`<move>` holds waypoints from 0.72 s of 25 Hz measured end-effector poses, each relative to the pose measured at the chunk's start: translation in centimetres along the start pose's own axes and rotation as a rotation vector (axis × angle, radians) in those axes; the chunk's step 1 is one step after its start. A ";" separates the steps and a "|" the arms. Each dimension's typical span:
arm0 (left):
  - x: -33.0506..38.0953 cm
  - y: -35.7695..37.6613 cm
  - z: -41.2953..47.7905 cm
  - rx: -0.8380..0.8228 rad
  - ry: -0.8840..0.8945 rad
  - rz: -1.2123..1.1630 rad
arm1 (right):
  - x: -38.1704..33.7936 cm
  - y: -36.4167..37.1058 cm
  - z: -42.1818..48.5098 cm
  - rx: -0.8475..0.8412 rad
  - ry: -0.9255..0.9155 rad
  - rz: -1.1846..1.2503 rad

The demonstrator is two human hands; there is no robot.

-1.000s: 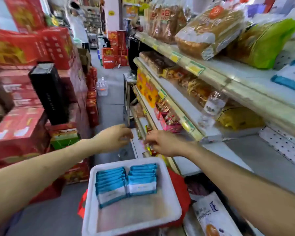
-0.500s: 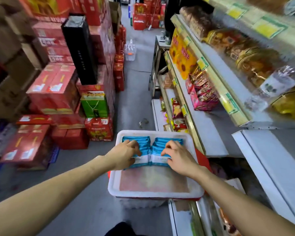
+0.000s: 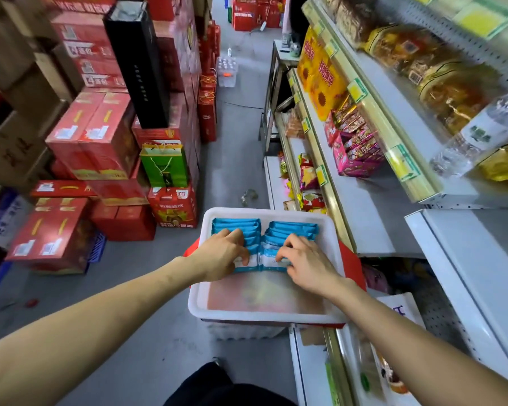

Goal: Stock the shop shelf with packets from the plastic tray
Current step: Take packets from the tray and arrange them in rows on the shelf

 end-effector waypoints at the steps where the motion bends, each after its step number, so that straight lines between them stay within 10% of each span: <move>1: -0.1 0.2 -0.2 -0.016 -0.001 -0.022 | -0.2 0.1 -0.2 -0.022 -0.007 0.018; 18: 2.4 -5.5 1.1 -0.131 0.119 0.076 | 1.9 -6.9 0.4 -0.287 -0.071 0.028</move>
Point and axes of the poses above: each hand's wrist, its own z-axis towards the middle knuckle, its own y-axis out of the palm, x = y × z, the point moved 6 cm from there along z, towards the middle knuckle, and after that the axes turned 11 degrees about -z, right-handed, at the moved point
